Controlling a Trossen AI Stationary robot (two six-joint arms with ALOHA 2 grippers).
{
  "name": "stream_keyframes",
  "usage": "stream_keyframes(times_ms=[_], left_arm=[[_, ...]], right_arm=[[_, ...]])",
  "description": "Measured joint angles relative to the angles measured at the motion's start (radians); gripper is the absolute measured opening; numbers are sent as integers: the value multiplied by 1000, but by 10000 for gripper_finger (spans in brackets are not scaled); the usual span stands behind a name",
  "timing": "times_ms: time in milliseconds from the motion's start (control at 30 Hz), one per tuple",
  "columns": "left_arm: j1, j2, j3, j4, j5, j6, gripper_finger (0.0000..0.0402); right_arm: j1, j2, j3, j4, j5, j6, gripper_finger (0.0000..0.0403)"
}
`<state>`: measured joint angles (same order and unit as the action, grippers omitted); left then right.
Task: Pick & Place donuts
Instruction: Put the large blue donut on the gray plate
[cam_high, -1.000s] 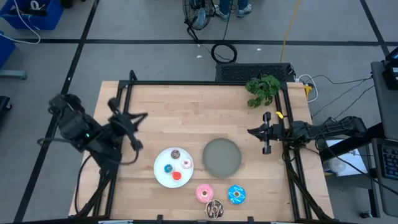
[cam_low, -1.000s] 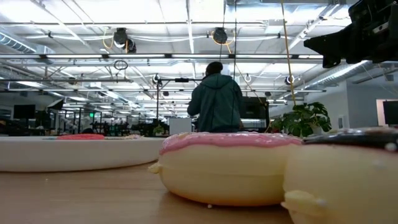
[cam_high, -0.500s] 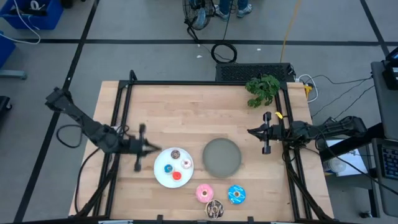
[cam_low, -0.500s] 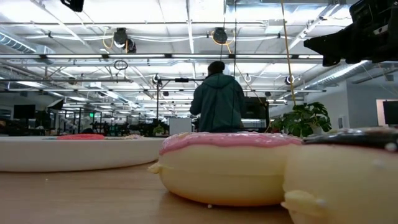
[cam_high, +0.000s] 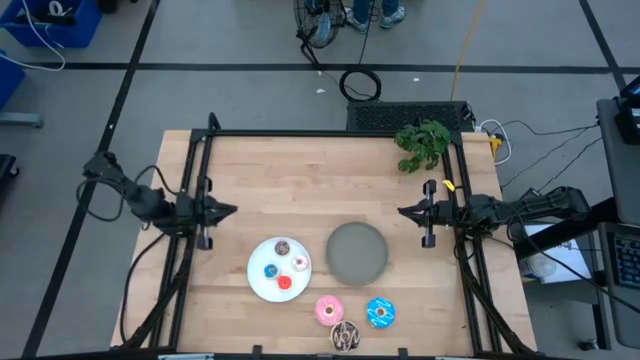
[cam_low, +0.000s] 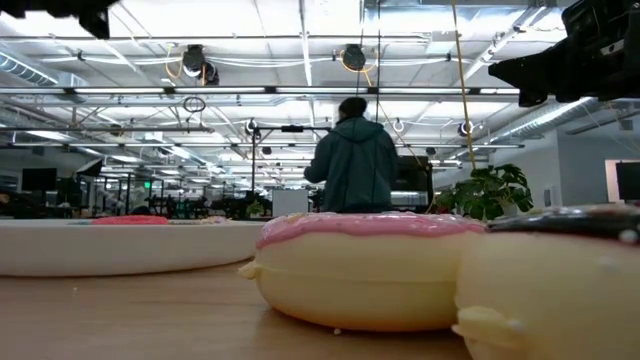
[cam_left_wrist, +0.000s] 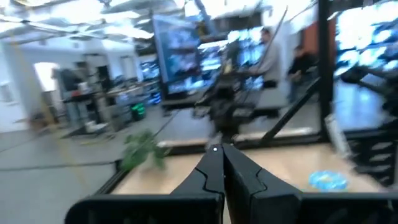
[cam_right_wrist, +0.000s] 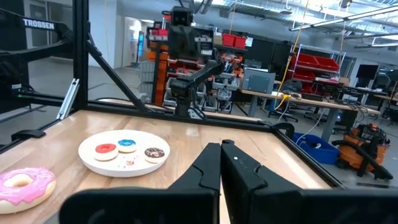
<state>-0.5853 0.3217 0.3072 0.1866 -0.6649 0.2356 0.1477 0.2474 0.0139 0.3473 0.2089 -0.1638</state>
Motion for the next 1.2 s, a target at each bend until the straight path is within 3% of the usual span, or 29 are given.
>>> stream_keyframes(times_ms=[233, 433, 600, 900, 1200], left_arm=[[-14, -39, -52, -101, -90, -7, 2], [37, -43, -195, 192, 31, 54, 1], [67, -56, -268, 204, 8, 28, 1], [68, -56, -274, 163, 25, 58, 1], [68, -56, -274, 147, -148, 137, 24]], right_arm=[[0, 0, 0, 1, 0, 1, 0], [0, 0, 0, 2, -1, 17, 0], [0, 0, 0, 13, -1, 9, 0], [0, 2, 0, 7, -65, -32, 0], [1, 20, 0, -27, -109, -28, 0]])
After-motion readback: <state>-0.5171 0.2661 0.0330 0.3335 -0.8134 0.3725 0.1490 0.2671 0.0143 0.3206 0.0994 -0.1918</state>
